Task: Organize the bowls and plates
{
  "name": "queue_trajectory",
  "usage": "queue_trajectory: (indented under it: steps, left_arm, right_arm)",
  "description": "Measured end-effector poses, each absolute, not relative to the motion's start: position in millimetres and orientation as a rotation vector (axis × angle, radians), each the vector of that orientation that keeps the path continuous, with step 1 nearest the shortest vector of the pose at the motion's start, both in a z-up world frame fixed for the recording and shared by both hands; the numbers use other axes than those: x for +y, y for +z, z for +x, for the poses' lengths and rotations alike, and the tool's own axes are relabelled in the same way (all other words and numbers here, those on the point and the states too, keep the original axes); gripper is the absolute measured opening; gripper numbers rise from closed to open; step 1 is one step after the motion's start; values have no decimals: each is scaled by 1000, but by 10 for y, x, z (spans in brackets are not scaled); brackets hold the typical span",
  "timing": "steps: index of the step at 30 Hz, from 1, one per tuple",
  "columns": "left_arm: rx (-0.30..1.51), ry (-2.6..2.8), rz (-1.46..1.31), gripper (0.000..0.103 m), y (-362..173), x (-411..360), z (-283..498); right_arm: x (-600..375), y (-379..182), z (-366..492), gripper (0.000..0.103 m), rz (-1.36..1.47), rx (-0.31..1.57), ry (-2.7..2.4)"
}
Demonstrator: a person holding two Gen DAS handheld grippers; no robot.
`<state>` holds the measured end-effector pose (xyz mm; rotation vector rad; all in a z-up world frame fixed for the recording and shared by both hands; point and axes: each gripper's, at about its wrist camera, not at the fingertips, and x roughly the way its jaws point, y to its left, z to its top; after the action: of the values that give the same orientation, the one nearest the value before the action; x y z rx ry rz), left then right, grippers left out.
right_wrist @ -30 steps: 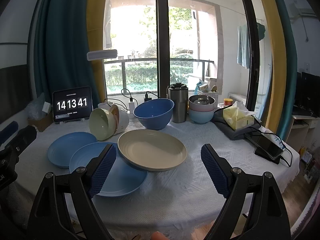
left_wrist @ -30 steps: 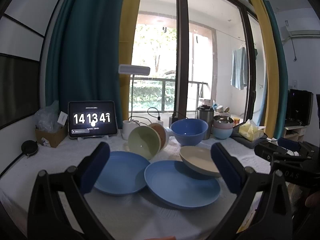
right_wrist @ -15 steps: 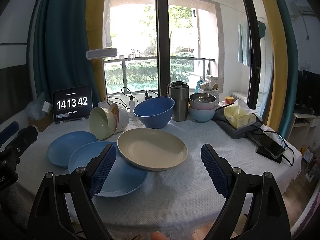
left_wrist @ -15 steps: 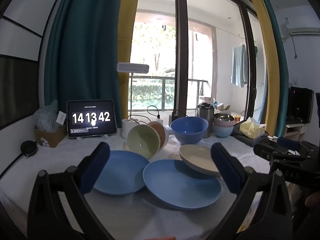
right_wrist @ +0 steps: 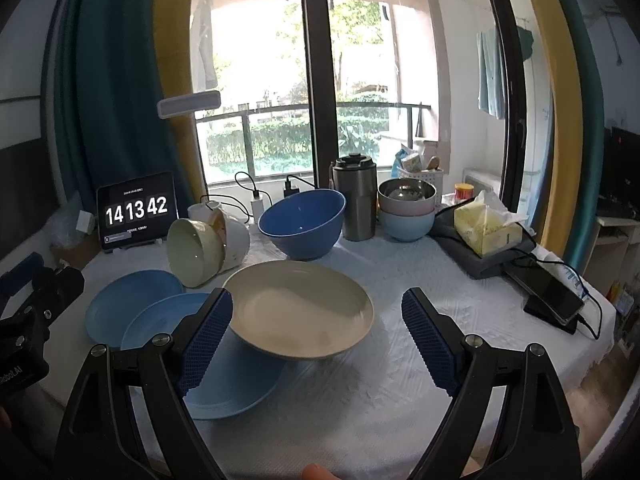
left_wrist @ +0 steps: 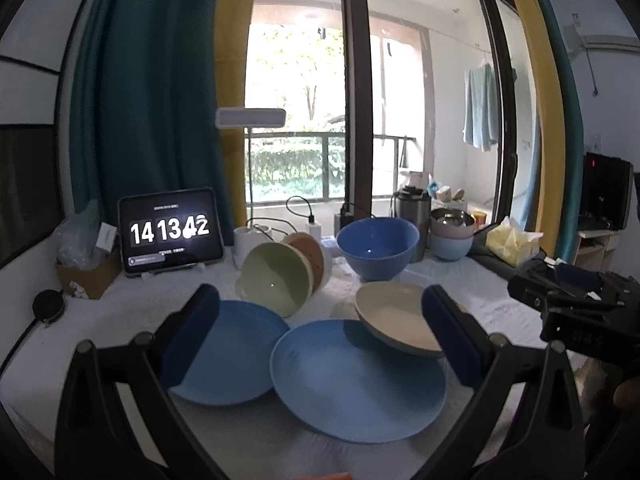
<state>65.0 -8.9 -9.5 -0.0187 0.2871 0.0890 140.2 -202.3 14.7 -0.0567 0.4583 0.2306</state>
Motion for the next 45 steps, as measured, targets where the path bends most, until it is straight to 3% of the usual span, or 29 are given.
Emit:
queue_trajectory:
  steps: [18,34,36,40,43,45]
  left_arm:
    - [551,78,-7,101,-333,-437,1851]
    - [783,79,-6,101,-743,-705,2578]
    - [801,86,-14,95,-770,-728,2621]
    - [871,97,-24,86,-866,-731,2751]
    - [904,109,-33,74,-921,-731,2811]
    - [941,116,-53,61,-979,-720,2872]
  right_arm:
    - [-2322,-128,2216,89,-10,566,236]
    - [-2484,-613,3034,89,47,784,276]
    - [-2511,-680,3109,89,61,821,283]
    - [-2551,-817,3237,79,74,886,291]
    - [-2556,-901,3311,73,102,929,302]
    - [-2550,-942,3346,70,111,949,310]
